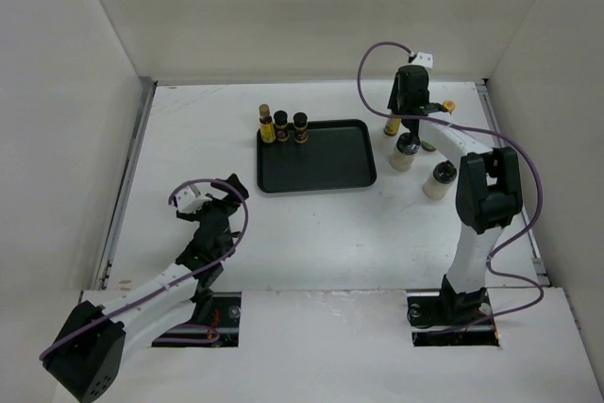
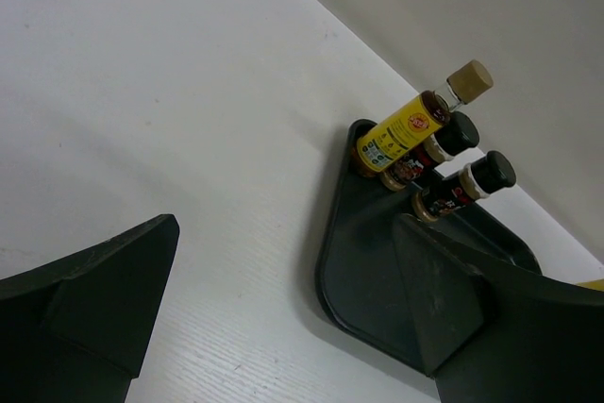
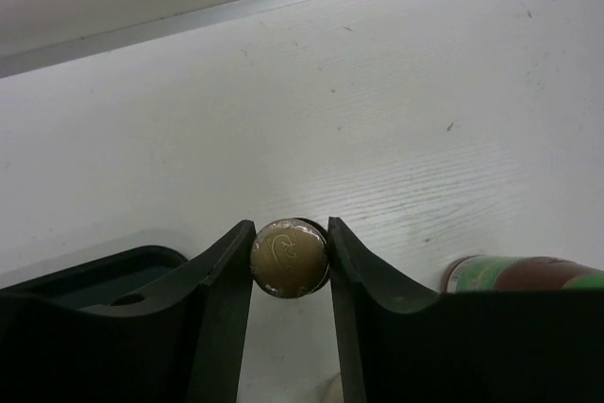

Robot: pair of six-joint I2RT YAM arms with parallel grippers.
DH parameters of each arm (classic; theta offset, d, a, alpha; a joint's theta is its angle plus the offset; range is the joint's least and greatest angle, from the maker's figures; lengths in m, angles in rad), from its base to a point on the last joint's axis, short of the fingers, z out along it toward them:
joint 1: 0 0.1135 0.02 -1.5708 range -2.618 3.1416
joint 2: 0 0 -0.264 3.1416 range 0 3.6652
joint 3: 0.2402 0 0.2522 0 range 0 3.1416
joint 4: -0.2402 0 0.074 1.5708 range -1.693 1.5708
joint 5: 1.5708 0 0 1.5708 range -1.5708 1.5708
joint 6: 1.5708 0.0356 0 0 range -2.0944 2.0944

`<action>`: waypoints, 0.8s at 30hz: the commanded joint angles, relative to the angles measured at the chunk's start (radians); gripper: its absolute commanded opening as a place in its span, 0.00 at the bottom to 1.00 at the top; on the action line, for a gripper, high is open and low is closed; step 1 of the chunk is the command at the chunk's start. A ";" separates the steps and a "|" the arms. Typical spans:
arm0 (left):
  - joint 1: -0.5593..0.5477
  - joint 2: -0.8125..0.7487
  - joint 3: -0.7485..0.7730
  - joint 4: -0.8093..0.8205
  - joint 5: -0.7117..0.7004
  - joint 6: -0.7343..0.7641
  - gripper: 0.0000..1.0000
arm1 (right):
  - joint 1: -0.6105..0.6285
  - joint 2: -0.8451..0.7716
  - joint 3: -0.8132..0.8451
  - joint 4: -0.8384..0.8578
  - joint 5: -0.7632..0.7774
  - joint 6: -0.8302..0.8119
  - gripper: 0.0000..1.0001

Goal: Organize the condiment bottles

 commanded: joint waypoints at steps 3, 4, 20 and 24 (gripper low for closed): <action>0.015 0.016 -0.006 0.057 0.022 -0.009 1.00 | -0.004 -0.034 0.032 0.059 0.012 -0.011 0.36; 0.015 0.021 -0.003 0.057 0.022 -0.009 1.00 | -0.003 -0.057 0.025 0.086 0.019 -0.017 0.36; 0.018 0.045 -0.002 0.071 0.063 -0.012 1.00 | 0.263 -0.088 0.061 0.234 0.056 -0.114 0.36; 0.018 0.050 -0.005 0.080 0.068 -0.014 1.00 | 0.324 -0.021 0.118 0.235 0.041 -0.102 0.36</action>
